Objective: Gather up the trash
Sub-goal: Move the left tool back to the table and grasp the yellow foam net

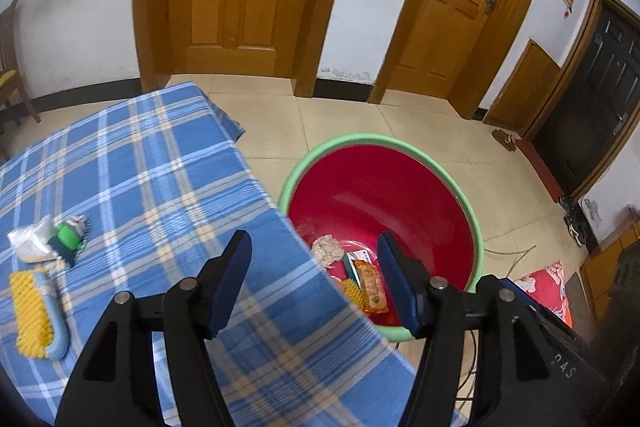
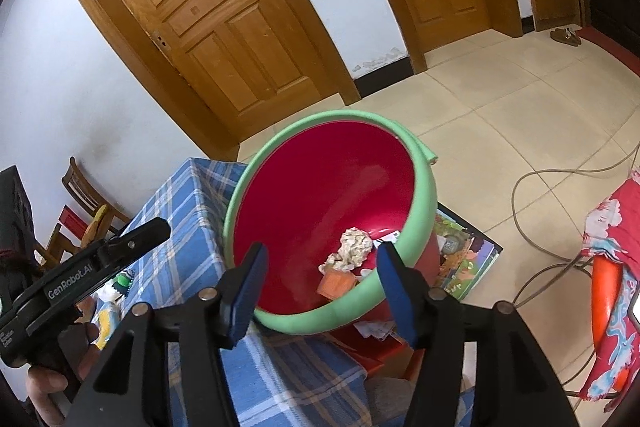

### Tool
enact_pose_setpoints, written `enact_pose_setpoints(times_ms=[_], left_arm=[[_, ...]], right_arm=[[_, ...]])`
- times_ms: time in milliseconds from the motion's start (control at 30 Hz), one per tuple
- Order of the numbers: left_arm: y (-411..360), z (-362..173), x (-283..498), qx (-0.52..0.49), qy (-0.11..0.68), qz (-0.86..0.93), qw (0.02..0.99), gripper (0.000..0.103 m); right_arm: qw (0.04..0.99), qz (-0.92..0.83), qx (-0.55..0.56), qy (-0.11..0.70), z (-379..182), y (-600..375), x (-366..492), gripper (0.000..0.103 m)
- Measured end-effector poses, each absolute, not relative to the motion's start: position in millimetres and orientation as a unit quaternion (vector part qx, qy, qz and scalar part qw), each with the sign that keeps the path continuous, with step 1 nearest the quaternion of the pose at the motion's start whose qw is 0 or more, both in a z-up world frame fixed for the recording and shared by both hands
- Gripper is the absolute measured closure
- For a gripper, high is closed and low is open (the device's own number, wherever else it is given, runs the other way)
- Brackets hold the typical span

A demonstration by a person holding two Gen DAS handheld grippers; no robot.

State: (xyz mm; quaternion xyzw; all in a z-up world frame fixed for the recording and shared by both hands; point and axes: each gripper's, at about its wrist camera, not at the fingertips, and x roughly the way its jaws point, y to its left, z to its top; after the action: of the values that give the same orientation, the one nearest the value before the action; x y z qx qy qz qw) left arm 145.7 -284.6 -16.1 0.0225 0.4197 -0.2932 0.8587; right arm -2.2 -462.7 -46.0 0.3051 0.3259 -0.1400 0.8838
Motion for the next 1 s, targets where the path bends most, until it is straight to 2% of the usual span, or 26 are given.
enact_pose_setpoints(times_ms=[1000], left_arm=[[-136,-7,150,-0.031,0.404,-0.149,0.902,0.038]], right_arm=[[0.897,-0.083,0.264,0.346,-31,-397,14,0.035]])
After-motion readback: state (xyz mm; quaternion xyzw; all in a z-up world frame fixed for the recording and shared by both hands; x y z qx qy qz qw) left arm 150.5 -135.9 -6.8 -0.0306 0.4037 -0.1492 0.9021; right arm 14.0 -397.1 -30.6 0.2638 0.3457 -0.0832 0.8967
